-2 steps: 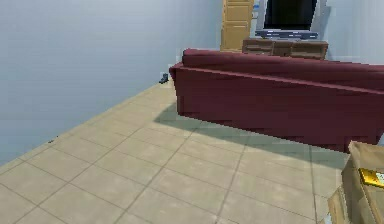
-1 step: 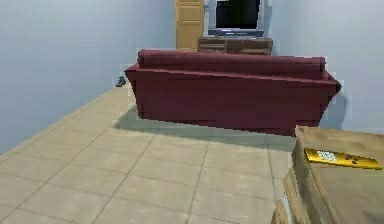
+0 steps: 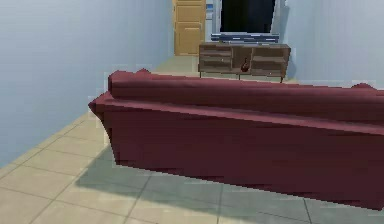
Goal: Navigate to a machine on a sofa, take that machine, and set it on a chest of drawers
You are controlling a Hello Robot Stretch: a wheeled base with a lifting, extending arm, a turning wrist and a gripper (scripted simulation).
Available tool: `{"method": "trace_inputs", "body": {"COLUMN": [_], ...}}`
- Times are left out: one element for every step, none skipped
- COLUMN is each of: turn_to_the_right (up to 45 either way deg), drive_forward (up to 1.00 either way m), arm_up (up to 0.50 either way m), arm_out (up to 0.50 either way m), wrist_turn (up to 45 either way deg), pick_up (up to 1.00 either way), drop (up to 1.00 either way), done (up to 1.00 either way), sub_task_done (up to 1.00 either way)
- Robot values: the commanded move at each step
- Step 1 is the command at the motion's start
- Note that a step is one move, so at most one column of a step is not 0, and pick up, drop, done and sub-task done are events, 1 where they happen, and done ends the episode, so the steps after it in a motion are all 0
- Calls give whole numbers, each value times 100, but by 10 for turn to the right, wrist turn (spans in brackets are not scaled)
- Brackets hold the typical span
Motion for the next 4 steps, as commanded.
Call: {"method": "trace_inputs", "body": {"turn_to_the_right": [0,390,0,-450], "drive_forward": [25,0,55,0], "arm_up": [0,0,0,0], "arm_out": [0,0,0,0], "wrist_turn": [0,0,0,0], "pick_up": [0,0,0,0], "drop": [0,0,0,0], "done": [0,0,0,0], "sub_task_done": [0,0,0,0]}}
